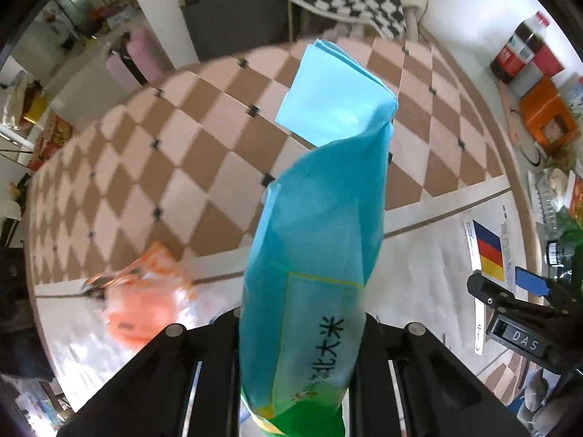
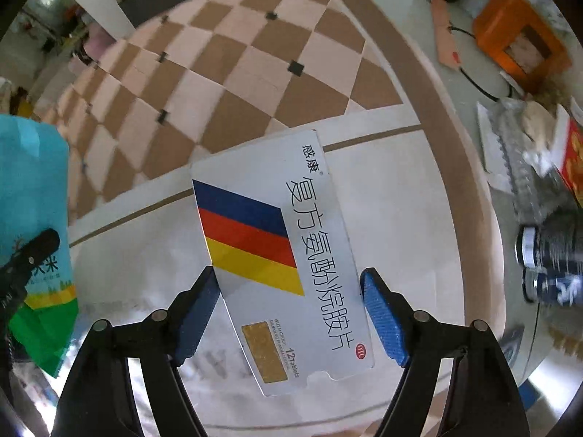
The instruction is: Collect trash
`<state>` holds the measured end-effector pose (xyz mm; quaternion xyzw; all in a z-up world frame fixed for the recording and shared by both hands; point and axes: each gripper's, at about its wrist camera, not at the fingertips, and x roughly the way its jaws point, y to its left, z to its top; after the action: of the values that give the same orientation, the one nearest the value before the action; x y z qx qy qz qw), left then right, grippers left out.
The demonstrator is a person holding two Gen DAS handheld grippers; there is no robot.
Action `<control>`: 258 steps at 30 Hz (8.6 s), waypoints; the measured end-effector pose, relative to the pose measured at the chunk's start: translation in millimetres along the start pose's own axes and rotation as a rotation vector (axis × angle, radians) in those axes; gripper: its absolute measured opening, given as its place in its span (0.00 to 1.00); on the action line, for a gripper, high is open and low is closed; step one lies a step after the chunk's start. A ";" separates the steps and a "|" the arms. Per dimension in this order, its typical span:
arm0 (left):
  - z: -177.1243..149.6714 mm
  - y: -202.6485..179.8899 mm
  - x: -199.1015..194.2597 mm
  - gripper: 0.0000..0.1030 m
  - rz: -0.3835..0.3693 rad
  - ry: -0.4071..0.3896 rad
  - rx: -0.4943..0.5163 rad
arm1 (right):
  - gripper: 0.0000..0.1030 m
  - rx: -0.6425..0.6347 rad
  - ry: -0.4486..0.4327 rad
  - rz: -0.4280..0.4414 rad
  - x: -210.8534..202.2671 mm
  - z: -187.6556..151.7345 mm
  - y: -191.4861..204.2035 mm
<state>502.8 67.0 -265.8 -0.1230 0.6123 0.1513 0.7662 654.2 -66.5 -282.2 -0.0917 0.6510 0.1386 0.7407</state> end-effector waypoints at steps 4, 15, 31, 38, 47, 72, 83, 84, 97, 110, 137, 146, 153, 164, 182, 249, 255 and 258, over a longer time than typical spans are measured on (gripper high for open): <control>-34.3 18.1 -41.7 0.11 0.014 -0.072 -0.020 | 0.77 0.015 -0.066 0.037 -35.8 -29.5 15.0; -156.4 90.8 -123.1 0.11 0.012 -0.222 -0.064 | 0.77 -0.016 -0.184 0.165 -125.3 -197.8 40.1; -459.6 200.1 -112.4 0.12 -0.129 0.004 -0.137 | 0.77 0.040 0.051 0.303 -88.7 -539.6 121.1; -537.6 204.2 11.9 0.15 -0.209 0.260 -0.212 | 0.77 0.055 0.233 0.239 18.2 -624.1 118.4; -569.5 205.4 237.1 0.19 -0.245 0.441 -0.320 | 0.77 0.063 0.334 0.164 216.8 -645.9 108.4; -603.8 240.9 258.9 0.89 0.059 0.298 -0.364 | 1.00 -0.061 0.345 0.138 351.7 -648.9 150.2; -604.7 221.7 172.6 0.89 0.035 0.270 -0.313 | 1.00 -0.185 0.246 0.026 239.6 -653.9 156.6; -606.4 220.9 161.4 0.89 0.031 0.271 -0.312 | 1.00 -0.193 0.240 0.023 227.5 -654.0 156.3; -599.6 217.4 9.4 0.89 -0.008 0.194 -0.314 | 1.00 -0.225 0.180 0.064 33.4 -657.3 166.5; -477.3 226.2 -85.1 0.95 0.129 -0.065 -0.307 | 1.00 -0.056 -0.016 0.191 -110.5 -534.8 172.3; -181.6 242.4 64.6 1.00 0.249 0.209 -0.441 | 0.69 0.117 0.097 0.185 48.4 -72.5 206.1; -109.8 237.1 27.4 1.00 0.081 0.087 -0.510 | 0.34 0.110 0.082 0.168 29.4 -68.7 159.0; -51.8 230.1 28.3 0.94 -0.075 0.019 -0.552 | 0.34 0.179 0.055 0.156 26.9 -43.8 114.4; -19.8 214.1 45.0 0.06 -0.048 0.012 -0.468 | 0.30 0.151 -0.006 0.168 14.9 -16.6 124.9; -87.5 216.5 -55.7 0.01 0.070 -0.221 -0.335 | 0.26 0.019 -0.123 0.223 -68.0 -97.3 137.2; -612.5 259.1 176.1 0.99 0.007 0.216 -0.320 | 0.99 -0.212 0.200 0.107 240.2 -655.1 169.5; -607.8 234.4 81.7 0.99 -0.003 0.175 -0.297 | 0.99 -0.240 0.167 0.107 123.9 -657.7 160.6; -601.9 225.2 28.1 0.99 -0.033 0.144 -0.301 | 0.99 -0.250 0.151 0.128 59.4 -658.7 157.6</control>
<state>-120.0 52.4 -426.2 -0.2571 0.6340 0.2196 0.6955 -8.6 -120.8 -423.3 -0.1518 0.6869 0.2581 0.6622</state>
